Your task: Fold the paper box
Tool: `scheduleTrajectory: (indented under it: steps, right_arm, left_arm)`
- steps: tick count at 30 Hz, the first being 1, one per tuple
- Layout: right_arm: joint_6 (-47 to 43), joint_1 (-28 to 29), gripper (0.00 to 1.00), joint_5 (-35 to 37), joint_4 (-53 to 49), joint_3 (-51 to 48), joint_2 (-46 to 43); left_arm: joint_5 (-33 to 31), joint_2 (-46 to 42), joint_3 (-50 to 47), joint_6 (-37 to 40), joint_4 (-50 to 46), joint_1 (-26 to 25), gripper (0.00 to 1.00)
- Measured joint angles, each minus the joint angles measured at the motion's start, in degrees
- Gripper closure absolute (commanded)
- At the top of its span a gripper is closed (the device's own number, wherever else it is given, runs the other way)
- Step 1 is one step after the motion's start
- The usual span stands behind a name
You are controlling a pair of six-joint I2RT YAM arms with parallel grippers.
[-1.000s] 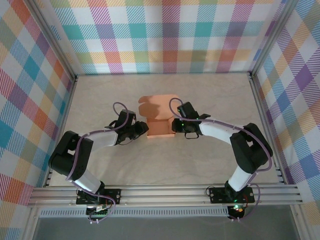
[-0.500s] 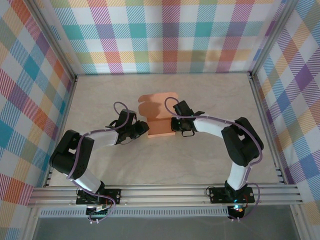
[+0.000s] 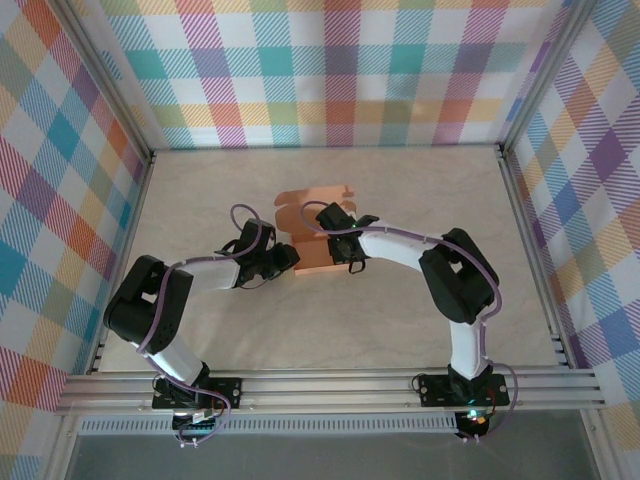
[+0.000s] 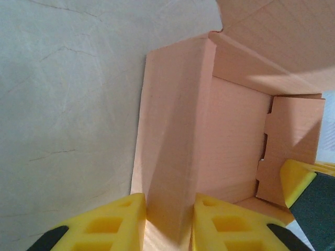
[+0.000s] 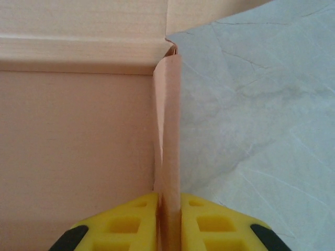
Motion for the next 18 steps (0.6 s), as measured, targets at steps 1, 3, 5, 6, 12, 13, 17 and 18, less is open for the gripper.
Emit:
scheduleTrajectory:
  steps: [1,3,5,6,12,13,17,18]
  right_arm:
    - [-0.15,0.24,0.8,0.76,-0.9,0.81,0.52]
    - [-0.42,0.7,0.78,2.16,-2.51,2.34,1.57]
    - [-0.68,0.96,0.8,3.19,-3.8,3.34,2.45]
    - [-0.79,1.14,0.83,3.65,-4.37,3.69,2.84]
    - [-0.96,1.55,1.0,6.12,-6.62,5.92,4.13]
    - [-0.92,1.68,1.0,6.64,-6.97,6.23,4.33]
    - [-0.17,2.49,0.75,8.87,-8.5,7.19,5.11]
    - [-0.28,2.6,0.75,9.44,-8.9,7.23,5.18]
  left_arm:
    - [0.0,0.04,0.07,0.0,-0.07,0.0,0.74]
    - [0.04,0.09,0.09,0.02,-0.15,-0.02,0.74]
    - [0.0,0.11,0.09,0.0,-0.22,-0.09,0.74]
    - [0.0,0.11,0.09,0.0,-0.22,-0.11,0.74]
    - [0.13,0.13,0.09,0.0,-0.48,-0.42,0.73]
    - [0.13,0.15,0.09,0.0,-0.52,-0.39,0.73]
    - [0.13,0.2,0.09,0.0,-0.59,-0.42,0.74]
    - [0.09,0.2,0.09,0.0,-0.68,-0.42,0.73]
